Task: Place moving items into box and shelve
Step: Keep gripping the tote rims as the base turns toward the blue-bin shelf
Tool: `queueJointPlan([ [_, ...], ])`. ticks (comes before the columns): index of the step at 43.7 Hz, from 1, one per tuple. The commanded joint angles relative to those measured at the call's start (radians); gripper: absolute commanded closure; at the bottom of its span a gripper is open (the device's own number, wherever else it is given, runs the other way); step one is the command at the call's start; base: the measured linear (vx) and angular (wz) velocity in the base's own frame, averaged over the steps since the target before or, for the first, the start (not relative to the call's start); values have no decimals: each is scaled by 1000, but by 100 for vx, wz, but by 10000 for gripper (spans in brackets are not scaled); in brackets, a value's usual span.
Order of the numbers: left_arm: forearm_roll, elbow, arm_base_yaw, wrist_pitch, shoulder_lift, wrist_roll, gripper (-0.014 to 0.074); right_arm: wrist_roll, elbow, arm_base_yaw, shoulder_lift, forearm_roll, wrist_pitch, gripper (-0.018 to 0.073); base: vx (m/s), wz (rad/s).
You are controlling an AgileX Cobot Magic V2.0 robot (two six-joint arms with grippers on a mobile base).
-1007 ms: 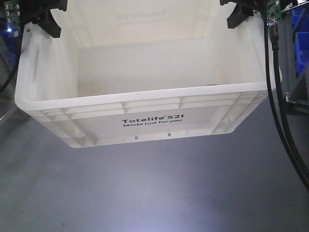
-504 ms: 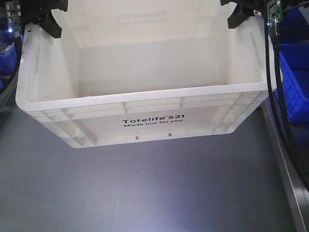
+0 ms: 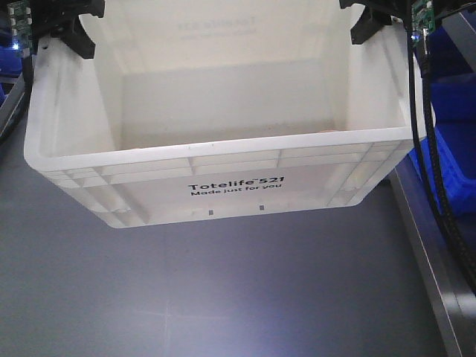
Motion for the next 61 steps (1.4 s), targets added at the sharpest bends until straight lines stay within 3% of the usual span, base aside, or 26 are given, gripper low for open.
queueJointPlan([
  [1, -22, -36, -2, -82, -44, 9, 603, -61, -49, 11, -84, 219, -19, 562, 40, -7],
  [61, -22, -36, -2, -82, -44, 9, 603, -61, -49, 11, -84, 219, -19, 562, 45, -2],
])
